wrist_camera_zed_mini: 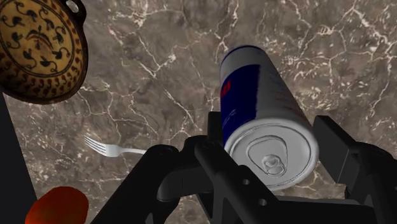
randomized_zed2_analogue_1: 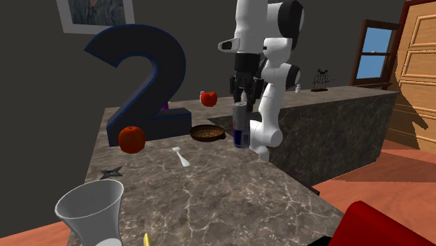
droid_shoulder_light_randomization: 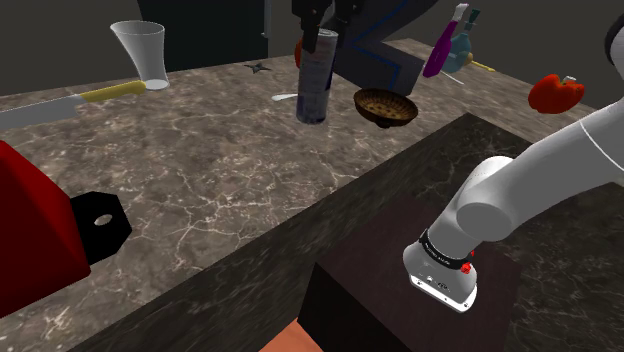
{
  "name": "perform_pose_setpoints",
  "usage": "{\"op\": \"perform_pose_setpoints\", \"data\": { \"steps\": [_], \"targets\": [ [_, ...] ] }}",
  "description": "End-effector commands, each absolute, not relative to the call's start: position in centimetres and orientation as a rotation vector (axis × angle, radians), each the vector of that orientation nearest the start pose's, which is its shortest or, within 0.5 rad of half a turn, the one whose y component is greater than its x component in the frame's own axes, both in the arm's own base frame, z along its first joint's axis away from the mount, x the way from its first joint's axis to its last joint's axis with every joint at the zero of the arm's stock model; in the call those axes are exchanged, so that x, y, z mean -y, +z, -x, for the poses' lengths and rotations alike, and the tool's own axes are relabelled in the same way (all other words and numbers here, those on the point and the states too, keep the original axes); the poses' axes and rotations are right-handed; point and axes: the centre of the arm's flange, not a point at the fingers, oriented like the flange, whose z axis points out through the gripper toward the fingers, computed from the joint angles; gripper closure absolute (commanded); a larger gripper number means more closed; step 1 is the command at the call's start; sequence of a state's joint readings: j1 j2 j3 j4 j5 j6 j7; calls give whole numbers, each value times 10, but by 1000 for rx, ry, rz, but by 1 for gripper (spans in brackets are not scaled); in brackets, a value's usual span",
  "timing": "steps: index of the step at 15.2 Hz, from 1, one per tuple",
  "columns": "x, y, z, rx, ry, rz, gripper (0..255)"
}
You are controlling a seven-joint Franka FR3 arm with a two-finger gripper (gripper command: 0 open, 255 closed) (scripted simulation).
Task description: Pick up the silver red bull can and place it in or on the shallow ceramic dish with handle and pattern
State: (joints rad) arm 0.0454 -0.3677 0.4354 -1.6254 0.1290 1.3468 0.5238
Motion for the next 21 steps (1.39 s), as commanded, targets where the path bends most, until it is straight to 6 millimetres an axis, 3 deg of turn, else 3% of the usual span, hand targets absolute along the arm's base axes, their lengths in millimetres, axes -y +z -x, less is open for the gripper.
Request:
{"op": "perform_pose_setpoints", "data": {
  "steps": [1,6,21],
  "targets": [
    [-251,747,-336,-51,-96,3138,255],
    [-251,772,-336,-51,-96,3138,255],
    [-58,814,-319,-51,-96,3138,255]
  ]
}}
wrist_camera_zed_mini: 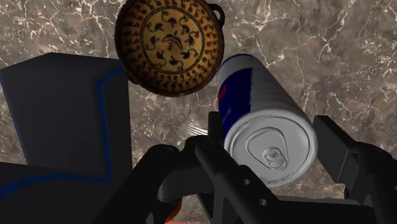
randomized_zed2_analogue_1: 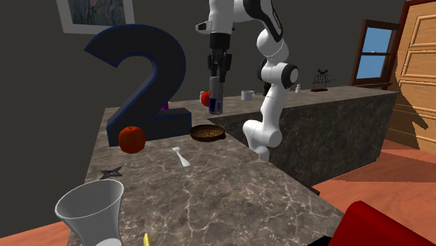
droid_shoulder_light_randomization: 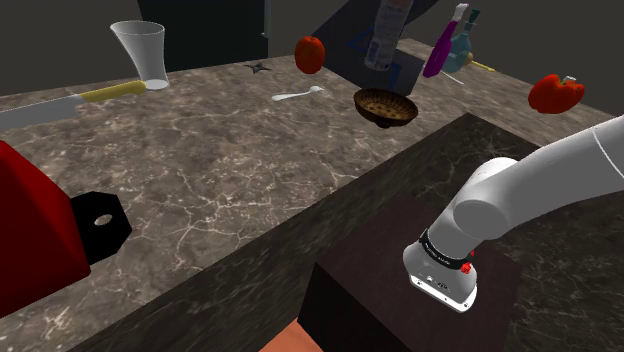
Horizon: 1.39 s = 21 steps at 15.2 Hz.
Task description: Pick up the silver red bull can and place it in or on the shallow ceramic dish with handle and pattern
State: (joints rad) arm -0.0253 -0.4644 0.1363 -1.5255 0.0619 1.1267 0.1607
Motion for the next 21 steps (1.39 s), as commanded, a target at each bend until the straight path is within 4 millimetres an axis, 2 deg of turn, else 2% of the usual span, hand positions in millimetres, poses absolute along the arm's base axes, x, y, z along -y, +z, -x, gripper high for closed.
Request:
{"op": "perform_pose_setpoints", "data": {
  "steps": [1,7,21],
  "targets": [
    [-46,817,-318,-51,-96,3138,255],
    [34,834,-310,-51,-96,3138,255],
    [34,760,-310,-51,-96,3138,255]
  ]
}}
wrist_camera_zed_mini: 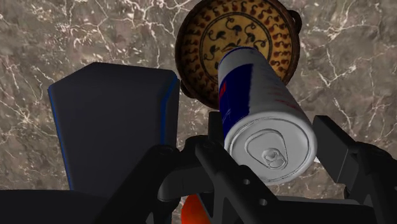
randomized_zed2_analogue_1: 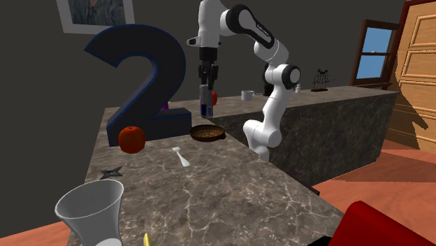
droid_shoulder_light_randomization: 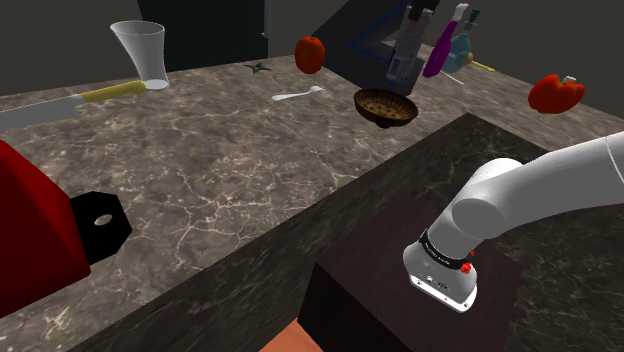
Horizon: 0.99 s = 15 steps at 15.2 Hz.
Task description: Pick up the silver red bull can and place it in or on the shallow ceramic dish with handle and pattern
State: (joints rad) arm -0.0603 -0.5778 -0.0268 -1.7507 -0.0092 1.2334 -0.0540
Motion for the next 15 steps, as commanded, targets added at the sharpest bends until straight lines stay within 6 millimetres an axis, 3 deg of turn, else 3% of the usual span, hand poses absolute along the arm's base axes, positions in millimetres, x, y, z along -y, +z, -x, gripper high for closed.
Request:
{"op": "perform_pose_setpoints", "data": {
  "steps": [1,11,15],
  "targets": [
    [34,755,-310,-51,-96,3138,255],
    [34,702,-310,-51,-96,3138,255],
    [34,702,-310,-51,-96,3138,255]
  ]
}}
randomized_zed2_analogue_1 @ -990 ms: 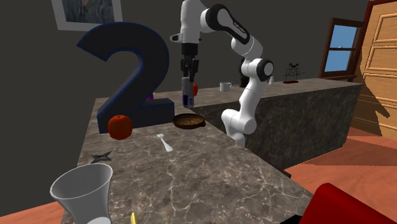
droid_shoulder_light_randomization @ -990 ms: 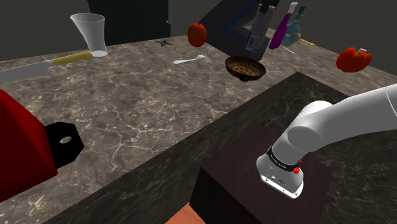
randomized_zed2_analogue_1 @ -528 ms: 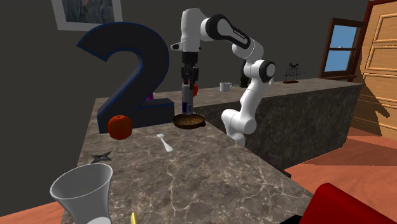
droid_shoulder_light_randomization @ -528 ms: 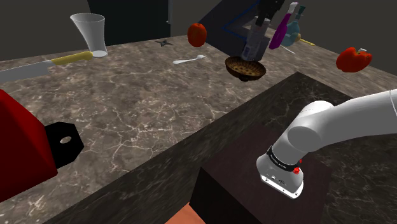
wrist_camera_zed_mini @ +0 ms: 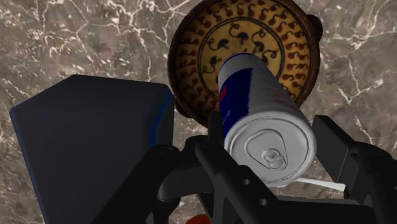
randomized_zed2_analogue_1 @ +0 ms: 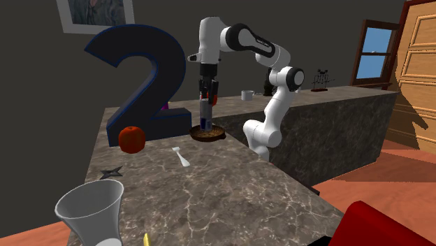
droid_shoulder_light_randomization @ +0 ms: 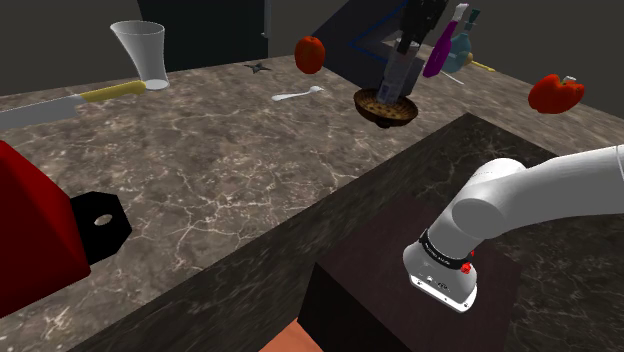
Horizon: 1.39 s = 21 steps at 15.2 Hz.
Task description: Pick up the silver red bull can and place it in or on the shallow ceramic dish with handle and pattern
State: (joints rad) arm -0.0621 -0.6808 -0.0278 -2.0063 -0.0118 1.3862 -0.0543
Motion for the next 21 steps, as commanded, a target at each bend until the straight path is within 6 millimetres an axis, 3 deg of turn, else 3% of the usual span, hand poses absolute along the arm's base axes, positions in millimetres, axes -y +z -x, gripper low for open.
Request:
{"op": "perform_pose_setpoints", "data": {
  "steps": [1,4,5,10,14,21],
  "targets": [
    [34,702,-310,-51,-96,3138,255],
    [34,702,-310,-51,-96,3138,255],
    [34,702,-310,-51,-96,3138,0],
    [34,702,-310,-51,-96,3138,0],
    [34,752,-307,-51,-96,3138,0],
    [34,752,-307,-51,-96,3138,0]
  ]
}}
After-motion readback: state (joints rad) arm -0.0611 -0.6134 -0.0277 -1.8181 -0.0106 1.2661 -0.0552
